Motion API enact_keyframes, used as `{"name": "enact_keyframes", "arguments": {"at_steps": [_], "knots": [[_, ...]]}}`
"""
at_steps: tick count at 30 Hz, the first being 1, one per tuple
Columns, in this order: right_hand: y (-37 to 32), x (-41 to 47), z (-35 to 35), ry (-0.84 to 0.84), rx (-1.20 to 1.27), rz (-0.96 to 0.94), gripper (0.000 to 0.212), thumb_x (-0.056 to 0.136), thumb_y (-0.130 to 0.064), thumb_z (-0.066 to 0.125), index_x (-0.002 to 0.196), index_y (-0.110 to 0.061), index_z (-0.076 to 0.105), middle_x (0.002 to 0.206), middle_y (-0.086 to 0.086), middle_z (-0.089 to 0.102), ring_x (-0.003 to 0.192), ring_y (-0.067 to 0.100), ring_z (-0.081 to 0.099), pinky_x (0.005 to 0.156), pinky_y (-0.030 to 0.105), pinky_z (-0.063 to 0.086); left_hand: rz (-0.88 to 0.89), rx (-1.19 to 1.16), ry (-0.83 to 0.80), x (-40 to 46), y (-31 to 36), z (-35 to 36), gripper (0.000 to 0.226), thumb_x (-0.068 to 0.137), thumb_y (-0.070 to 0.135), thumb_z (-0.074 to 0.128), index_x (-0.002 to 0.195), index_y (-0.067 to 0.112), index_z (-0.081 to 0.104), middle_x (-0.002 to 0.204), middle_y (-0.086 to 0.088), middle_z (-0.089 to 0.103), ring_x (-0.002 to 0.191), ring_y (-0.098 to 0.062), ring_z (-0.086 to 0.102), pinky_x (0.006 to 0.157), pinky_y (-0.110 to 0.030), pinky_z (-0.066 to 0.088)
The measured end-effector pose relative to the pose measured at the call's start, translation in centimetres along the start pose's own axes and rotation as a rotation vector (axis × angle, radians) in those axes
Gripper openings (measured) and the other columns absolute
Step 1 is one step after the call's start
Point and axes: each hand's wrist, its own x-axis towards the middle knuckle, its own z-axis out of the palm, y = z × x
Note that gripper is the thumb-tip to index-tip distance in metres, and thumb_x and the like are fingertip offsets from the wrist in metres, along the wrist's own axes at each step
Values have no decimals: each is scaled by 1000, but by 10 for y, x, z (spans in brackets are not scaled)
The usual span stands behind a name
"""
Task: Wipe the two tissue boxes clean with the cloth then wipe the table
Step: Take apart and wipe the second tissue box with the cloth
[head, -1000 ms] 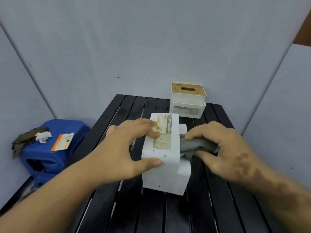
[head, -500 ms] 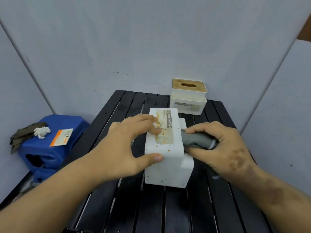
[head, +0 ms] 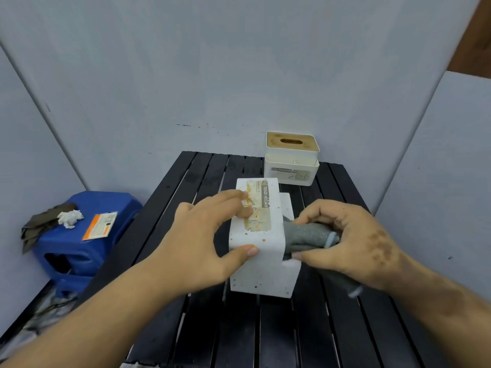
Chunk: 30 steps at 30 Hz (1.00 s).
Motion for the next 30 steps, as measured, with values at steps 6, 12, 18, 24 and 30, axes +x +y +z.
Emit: {"name": "enact_keyframes", "arguments": {"at_steps": [6,12,18,24,30], "knots": [[2,6,16,148,-8,-25,32,69,-9,87,86,-26,67,81,-6,72,75,13,69,67,27,60,6,4,4,-1,0,2,51,73,64,61,118,41,57,147,29,43,121,20,41,101,-30,30],[8,7,-10,124,-89,-11,34,70,-12,88,86,-27,62,75,-3,74,66,16,71,62,32,60,-4,-24,16,-3,3,3,52,72,64,60,118,40,57,146,35,38,120,24,37,101,-34,32],[-3,-4,1,-40,-94,-84,35,70,-12,88,88,-25,62,77,-6,73,66,11,69,60,24,57,-15,-11,-15,-5,2,0,52,73,62,63,121,44,53,149,38,38,118,14,47,102,-36,31],[22,15,-41,178,-199,-18,32,69,-10,88,83,-28,66,75,-10,73,67,7,68,61,15,53,-22,-36,-39,-5,2,-4,56,72,63,63,124,45,54,147,43,35,123,24,34,105,-30,29],[17,57,-16,69,-160,-12,31,69,-12,87,84,-30,66,84,-9,72,78,4,68,68,17,55,-12,-76,-52,-6,6,-3,53,71,62,65,121,45,57,149,39,37,126,26,28,107,-33,26]]}}
